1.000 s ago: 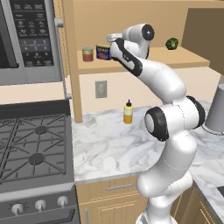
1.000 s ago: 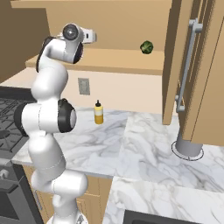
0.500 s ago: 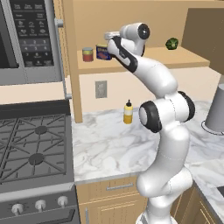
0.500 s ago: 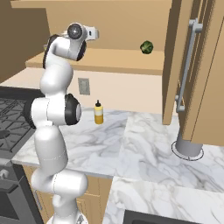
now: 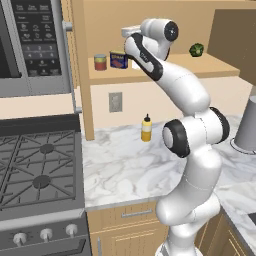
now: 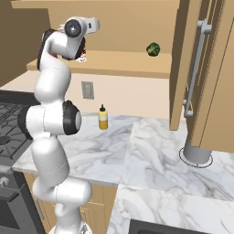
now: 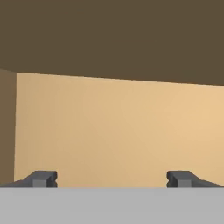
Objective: Pick the cans from the counter and place them in their designated side in the cabinet.
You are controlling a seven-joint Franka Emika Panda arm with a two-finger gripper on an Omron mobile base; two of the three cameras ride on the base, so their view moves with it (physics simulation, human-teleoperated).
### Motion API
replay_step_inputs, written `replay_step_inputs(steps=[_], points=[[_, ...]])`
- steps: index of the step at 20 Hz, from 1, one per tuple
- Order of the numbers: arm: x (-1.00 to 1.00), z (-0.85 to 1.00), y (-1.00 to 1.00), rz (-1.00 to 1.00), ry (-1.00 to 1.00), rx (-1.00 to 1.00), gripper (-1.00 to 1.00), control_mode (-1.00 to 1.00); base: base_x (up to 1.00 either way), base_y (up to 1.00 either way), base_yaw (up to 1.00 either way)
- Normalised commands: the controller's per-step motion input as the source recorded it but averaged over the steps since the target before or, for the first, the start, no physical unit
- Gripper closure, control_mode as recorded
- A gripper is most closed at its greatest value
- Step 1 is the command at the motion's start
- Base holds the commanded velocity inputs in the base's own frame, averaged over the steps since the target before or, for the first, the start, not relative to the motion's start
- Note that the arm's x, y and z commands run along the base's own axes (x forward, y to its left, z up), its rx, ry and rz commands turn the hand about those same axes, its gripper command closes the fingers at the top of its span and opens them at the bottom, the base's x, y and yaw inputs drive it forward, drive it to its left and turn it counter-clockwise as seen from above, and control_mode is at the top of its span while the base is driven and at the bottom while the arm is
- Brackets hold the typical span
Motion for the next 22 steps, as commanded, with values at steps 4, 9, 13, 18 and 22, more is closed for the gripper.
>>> replay_step_inputs(steps=[4, 9, 13, 18, 22], points=[[-0.66, 0.13, 0.00, 0.02, -0.18, -0.05, -1.00, -1.00, 0.00, 0.00, 0.00], [-0.77, 0.05, 0.00, 0.02, -0.18, -0.05, -1.00, -1.00, 0.00, 0.00, 0.00], [-0.91, 0.08, -0.02, 0.01, -0.18, -0.05, -1.00, -1.00, 0.00, 0.00, 0.00], [-1.00, 0.14, -0.15, 0.00, -0.13, -0.02, -1.00, -1.00, 0.00, 0.00, 0.00], [-1.00, 0.15, -0.21, 0.00, -0.01, 0.00, -1.00, -1.00, 0.00, 0.00, 0.00]])
